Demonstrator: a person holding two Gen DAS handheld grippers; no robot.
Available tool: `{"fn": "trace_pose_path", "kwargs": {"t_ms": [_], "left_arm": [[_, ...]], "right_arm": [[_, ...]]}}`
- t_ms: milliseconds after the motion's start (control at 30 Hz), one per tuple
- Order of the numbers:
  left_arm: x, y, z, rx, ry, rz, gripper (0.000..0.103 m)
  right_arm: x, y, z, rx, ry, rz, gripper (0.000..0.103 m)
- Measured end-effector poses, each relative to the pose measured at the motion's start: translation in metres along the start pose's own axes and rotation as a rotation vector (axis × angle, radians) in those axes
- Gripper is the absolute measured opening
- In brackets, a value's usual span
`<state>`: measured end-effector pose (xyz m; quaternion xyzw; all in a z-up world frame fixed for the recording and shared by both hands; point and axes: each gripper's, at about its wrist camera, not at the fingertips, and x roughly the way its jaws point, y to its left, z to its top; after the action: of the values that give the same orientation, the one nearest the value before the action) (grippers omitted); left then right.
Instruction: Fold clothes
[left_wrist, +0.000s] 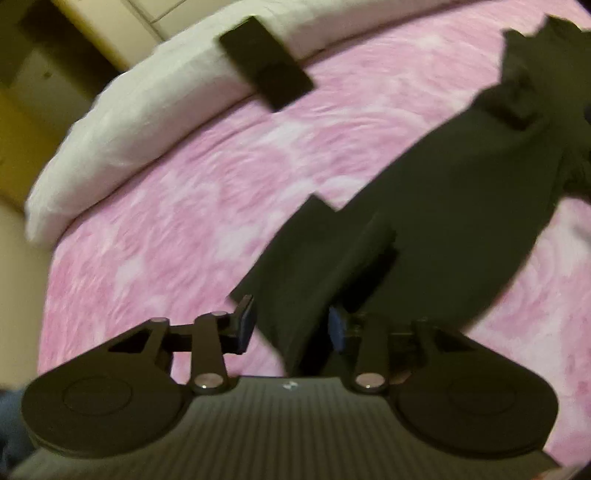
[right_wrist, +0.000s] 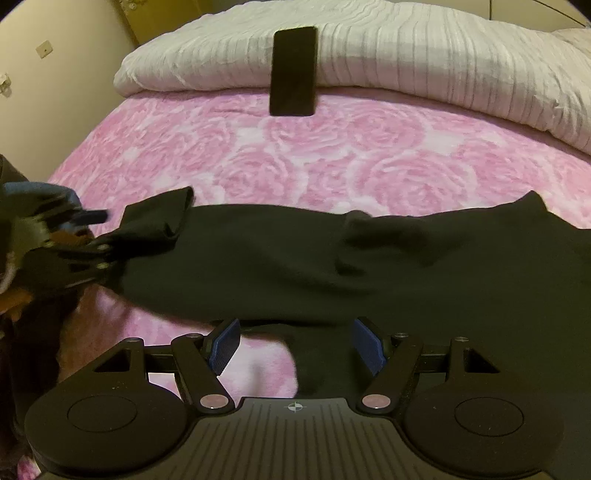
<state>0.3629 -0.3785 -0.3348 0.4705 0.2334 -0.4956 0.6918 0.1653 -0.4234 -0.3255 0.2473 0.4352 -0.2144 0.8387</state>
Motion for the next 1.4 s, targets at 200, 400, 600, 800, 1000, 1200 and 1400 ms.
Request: {"fn": "trace_pose_path", "kwargs": {"t_ms": [200,400,600,800,1000,1200,1400], "left_arm": [[-0.013,0.069,-0.023,-0.353,0.025,0.198,0.022],[-0.036,0.107,-0.05,-0.535,0.056,0.27,0.027],[-0.054,0.088,-0.045,-0.465,-0.021,0.233,0.027],[-0.065,0.031,-0.028,-0.328,-0.079,0.081,0.028],[-0.087,-0.053,-0.014,-0.225,-0.093,-0.159,0.029],[-0.133,-0.134,-0.009,-0.141,-0.091,-0.283,0.032],[-0.185,-0.202,-0.013,-0.151,0.019,-0.279,0.04]], "right_arm": [[-0.001,0.002,0.002,0.013,-0.006,-0.019,0.07],[0.003,0.004,0.004,0.036,0.008,-0.025,0.07],[0.001,-0.004,-0.008,0.056,0.022,-0.055,0.07],[-0.018,-0.039,-0.041,0.154,0.101,-0.123,0.07],[-0.055,-0.071,-0.092,0.197,0.194,-0.199,0.07],[-0.127,-0.116,-0.145,0.249,0.158,-0.268,0.07],[-0.193,-0.164,-0.186,0.314,0.184,-0.286,0.07]]}}
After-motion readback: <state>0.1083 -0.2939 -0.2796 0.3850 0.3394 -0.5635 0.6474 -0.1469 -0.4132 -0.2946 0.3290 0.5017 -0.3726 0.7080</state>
